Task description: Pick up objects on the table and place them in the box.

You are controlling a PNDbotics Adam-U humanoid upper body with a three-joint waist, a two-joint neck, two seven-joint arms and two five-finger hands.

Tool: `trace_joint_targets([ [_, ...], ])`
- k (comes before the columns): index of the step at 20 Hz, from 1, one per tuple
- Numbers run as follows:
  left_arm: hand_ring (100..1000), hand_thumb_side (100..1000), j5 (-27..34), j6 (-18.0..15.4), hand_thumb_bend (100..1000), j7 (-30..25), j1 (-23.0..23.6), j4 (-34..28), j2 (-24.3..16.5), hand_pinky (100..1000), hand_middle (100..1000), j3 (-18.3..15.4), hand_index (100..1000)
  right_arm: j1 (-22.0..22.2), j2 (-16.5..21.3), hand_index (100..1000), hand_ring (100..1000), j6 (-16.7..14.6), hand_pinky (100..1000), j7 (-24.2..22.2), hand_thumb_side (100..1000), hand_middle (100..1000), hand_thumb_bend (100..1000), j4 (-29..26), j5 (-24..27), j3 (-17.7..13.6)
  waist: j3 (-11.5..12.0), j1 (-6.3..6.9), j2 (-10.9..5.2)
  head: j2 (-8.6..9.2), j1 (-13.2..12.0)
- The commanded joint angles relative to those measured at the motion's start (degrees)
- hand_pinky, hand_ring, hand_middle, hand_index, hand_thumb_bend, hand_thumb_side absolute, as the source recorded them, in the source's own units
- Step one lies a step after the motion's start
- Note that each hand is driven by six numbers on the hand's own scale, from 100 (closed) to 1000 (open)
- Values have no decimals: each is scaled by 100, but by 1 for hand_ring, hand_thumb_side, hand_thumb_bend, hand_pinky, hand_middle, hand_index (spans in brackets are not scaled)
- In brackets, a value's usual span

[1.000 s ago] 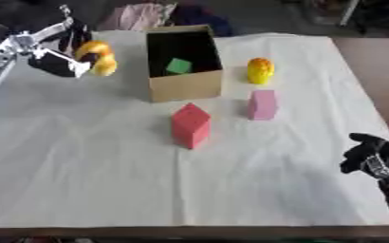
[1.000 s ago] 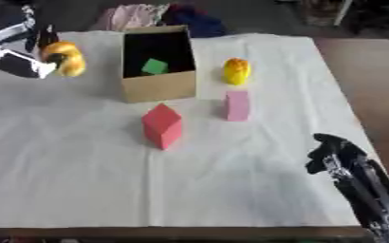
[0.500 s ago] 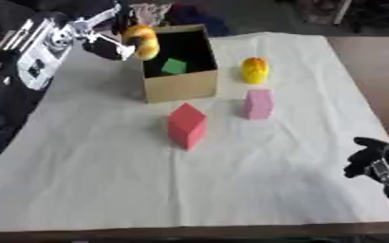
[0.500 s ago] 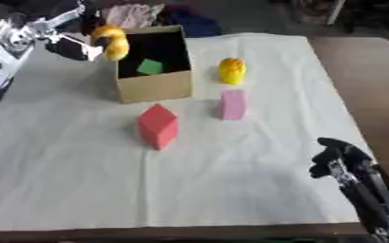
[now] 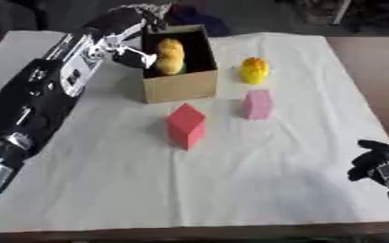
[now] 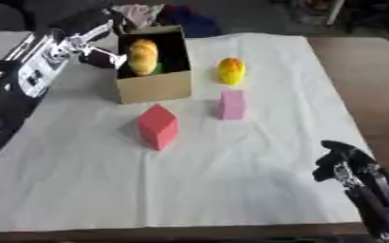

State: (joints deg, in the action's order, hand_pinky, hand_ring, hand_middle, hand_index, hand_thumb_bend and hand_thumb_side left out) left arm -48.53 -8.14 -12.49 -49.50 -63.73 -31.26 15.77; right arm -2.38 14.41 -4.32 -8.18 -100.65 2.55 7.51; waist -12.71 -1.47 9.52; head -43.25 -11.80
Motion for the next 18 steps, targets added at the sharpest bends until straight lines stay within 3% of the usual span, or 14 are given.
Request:
trace_joint_targets([
  [1,832,541,-159,24,100,105,-89,-78,-95,882,841,-28,929,-52,90,794,534,-13,539,-5,657,535,100,-71,17,-16,-2,-44,-103,68,-2],
  [4,859,654,-47,105,100,78,-29,-203,-168,902,865,-82,937,-51,90,794,534,-19,539,4,649,535,100,-75,4,-35,26,-32,-100,76,31],
  [5,856,819,93,118,100,43,-6,-316,-217,901,862,-94,935,-51,94,794,534,-21,539,10,654,535,100,-76,-3,-43,41,-28,-100,76,40],
  [6,846,651,274,126,100,26,31,-492,-287,898,853,-110,927,-59,97,794,534,-30,539,13,616,536,100,-81,-12,-52,56,-22,-100,81,52],
  [7,844,647,494,150,100,14,90,-712,-376,897,850,-127,925,-70,99,794,534,-39,539,16,611,536,100,-86,-22,-63,69,-18,-101,84,66],
  [8,807,565,744,182,100,14,156,-960,-468,883,815,-154,906,-94,107,794,535,-51,540,19,552,536,100,-91,-36,-78,85,-15,-104,85,85],
  [10,764,487,1393,287,100,75,370,-1617,-715,871,771,-258,879,-192,141,795,535,-89,540,21,453,536,100,-97,-86,-120,123,-11,-114,82,124],
  [13,734,462,2443,532,100,288,798,-2687,-1071,860,738,-500,858,-435,236,795,536,-169,542,4,356,537,100,-94,-184,-190,184,-6,-128,74,168],
  [18,691,486,3690,844,100,887,1845,-4302,-1408,845,688,-1010,826,-1158,530,803,545,-396,555,-106,445,548,100,-121,-405,-267,323,-6,-142,73,274],
])
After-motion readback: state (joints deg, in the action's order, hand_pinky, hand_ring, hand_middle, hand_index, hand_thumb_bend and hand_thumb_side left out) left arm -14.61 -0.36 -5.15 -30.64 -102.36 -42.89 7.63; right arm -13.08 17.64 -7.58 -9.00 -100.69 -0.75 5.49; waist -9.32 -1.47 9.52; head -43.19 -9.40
